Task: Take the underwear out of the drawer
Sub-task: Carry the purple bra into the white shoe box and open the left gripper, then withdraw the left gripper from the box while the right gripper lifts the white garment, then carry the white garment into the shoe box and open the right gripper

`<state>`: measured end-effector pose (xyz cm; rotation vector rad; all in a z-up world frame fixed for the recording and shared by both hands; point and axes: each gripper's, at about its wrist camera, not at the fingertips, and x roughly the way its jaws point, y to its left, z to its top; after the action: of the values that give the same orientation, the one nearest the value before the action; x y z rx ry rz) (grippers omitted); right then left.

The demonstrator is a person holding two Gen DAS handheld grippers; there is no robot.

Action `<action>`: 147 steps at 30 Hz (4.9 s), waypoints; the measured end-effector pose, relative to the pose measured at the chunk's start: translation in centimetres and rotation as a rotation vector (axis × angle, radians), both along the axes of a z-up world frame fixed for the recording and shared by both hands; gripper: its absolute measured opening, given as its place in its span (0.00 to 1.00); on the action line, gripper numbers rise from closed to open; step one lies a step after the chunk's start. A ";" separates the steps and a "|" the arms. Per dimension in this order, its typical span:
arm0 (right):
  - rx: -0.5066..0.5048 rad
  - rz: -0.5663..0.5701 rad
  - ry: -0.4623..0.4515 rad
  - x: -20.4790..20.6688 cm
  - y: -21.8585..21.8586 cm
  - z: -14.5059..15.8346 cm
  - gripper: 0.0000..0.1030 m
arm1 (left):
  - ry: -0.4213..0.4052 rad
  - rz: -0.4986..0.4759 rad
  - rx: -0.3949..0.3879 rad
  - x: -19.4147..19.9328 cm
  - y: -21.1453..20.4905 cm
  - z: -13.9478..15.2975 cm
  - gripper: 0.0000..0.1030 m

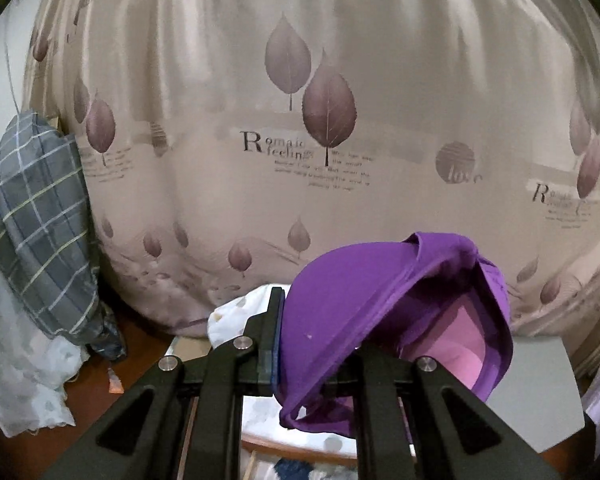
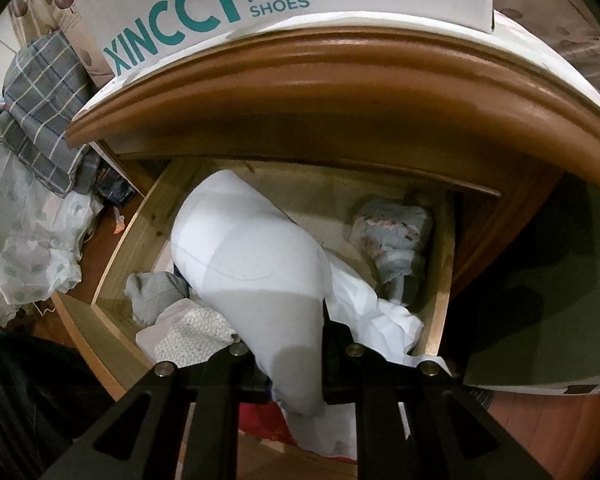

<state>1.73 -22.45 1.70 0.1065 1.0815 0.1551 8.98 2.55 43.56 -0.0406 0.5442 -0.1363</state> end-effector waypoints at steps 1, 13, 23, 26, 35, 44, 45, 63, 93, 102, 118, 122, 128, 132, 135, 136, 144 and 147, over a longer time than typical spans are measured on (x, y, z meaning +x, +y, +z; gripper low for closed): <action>0.000 -0.001 0.001 0.0 0.0 0.0 0.14 | 0.001 -0.009 0.002 0.7 -0.4 -0.1 0.10; 0.009 -0.009 0.002 0.1 -0.3 -0.2 0.14 | 0.236 -0.078 0.071 8.4 -4.5 -11.8 0.10; 0.007 -0.007 0.005 0.1 -0.3 -0.3 0.14 | 0.312 -0.107 0.117 10.9 -5.7 -19.2 0.11; 0.009 -0.006 0.009 0.1 -0.1 -0.2 0.14 | 0.347 -0.100 0.123 11.6 -5.5 -21.0 0.12; 0.004 -0.007 0.011 0.2 0.1 -0.3 0.14 | 0.381 -0.130 0.124 11.3 -5.4 -22.9 0.28; 0.001 -0.007 0.011 0.2 0.2 -0.4 0.14 | 0.318 -0.211 0.191 9.3 -7.3 -22.5 0.70; -0.001 -0.009 0.011 0.2 0.2 -0.3 0.14 | 0.302 -0.217 0.207 9.1 -7.4 -22.3 0.71; -0.011 -0.004 0.008 0.1 0.4 -0.5 0.14 | 0.215 -0.136 0.152 5.8 -3.6 -18.7 0.88; -0.080 0.002 -0.111 -2.6 2.1 8.8 0.14 | 0.309 0.154 0.202 -5.1 7.5 -36.2 0.91; -0.068 0.009 -0.135 -3.2 2.1 13.8 0.14 | 0.360 0.244 0.101 -4.6 10.2 -36.8 0.91; -0.092 -0.016 -0.351 -0.2 1.5 29.4 0.14 | 0.381 0.367 0.071 -4.5 12.8 -36.7 0.91; -0.112 -0.022 -0.435 1.9 1.7 34.9 0.14 | 0.407 0.382 0.071 -4.2 13.2 -37.1 0.91; -0.150 -0.041 -0.549 5.8 2.5 41.4 0.14 | 0.415 0.388 0.074 -4.1 13.2 -37.2 0.91; -0.134 -0.080 -0.590 8.7 2.4 43.3 0.14 | 0.428 0.415 0.058 -3.9 13.7 -37.4 0.91; -0.136 -0.117 -0.591 10.9 2.5 42.9 0.14 | 0.430 0.439 0.058 -4.0 14.2 -37.4 0.91; -0.143 -0.125 -0.575 11.9 2.6 42.2 0.14 | 0.432 0.450 0.062 -4.0 14.5 -37.5 0.91; -0.223 -0.152 -0.339 16.9 1.6 33.0 0.14 | 0.428 0.497 0.073 -4.1 15.3 -37.5 0.91; -0.260 -0.142 -0.260 17.8 1.7 29.4 0.14 | 0.441 0.510 0.058 -4.1 15.7 -37.6 0.91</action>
<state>19.56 -20.74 31.15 -0.0693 0.8230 -0.0985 4.91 18.27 5.96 -0.1535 0.9596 0.3962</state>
